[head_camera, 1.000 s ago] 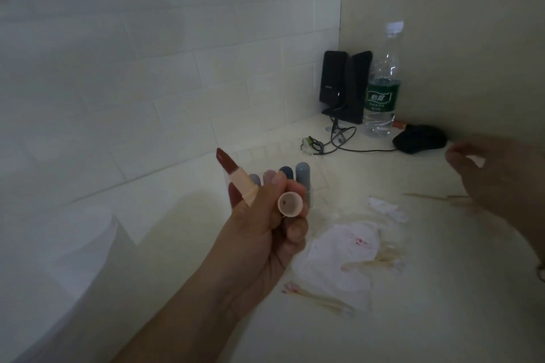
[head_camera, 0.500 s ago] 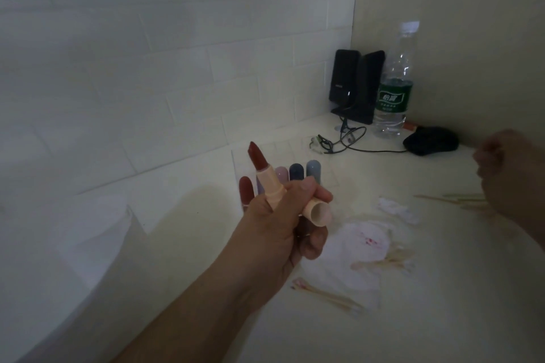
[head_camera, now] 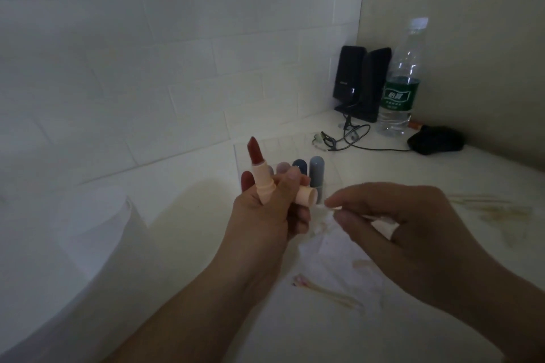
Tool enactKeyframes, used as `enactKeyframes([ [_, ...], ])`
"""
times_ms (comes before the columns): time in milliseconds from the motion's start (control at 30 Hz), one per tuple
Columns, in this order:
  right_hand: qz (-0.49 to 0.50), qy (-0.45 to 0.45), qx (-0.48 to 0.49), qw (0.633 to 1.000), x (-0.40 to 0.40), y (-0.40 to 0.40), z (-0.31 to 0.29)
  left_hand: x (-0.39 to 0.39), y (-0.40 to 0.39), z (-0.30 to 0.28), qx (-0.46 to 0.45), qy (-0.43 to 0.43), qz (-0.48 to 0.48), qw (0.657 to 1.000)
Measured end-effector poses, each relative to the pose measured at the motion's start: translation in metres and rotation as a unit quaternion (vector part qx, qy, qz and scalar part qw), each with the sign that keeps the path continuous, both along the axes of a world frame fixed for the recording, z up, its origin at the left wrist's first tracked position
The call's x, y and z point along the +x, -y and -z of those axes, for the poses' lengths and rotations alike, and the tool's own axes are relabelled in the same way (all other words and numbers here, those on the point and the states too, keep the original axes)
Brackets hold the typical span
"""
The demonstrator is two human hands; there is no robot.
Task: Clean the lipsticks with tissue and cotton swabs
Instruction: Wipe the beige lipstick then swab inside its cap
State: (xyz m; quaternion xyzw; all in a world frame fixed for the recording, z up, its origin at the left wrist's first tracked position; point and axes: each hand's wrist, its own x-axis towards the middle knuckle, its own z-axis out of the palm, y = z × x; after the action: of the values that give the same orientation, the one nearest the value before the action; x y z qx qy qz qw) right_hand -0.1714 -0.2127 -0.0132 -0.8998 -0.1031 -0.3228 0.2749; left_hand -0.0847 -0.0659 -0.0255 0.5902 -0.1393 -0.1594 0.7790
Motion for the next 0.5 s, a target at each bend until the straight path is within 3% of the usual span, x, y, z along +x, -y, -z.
enactKeyframes([
  [67, -0.002, -0.002, 0.027, 1.000, 0.0008, -0.0012, 0.0022, -0.0015, 0.0007, -0.0001, -0.006, -0.005, 0.015, 1.000],
  [333, 0.080, 0.039, -0.041, 0.995, 0.0044, 0.0038, 0.0034, -0.0047, 0.0009, -0.0023, -0.008, 0.011, 0.023, 1.000],
  [500, 0.026, 0.029, 0.034, 0.999, 0.0014, 0.0012, -0.0033, -0.0017, 0.0007, -0.0019, -0.015, -0.010, 0.014, 1.000],
])
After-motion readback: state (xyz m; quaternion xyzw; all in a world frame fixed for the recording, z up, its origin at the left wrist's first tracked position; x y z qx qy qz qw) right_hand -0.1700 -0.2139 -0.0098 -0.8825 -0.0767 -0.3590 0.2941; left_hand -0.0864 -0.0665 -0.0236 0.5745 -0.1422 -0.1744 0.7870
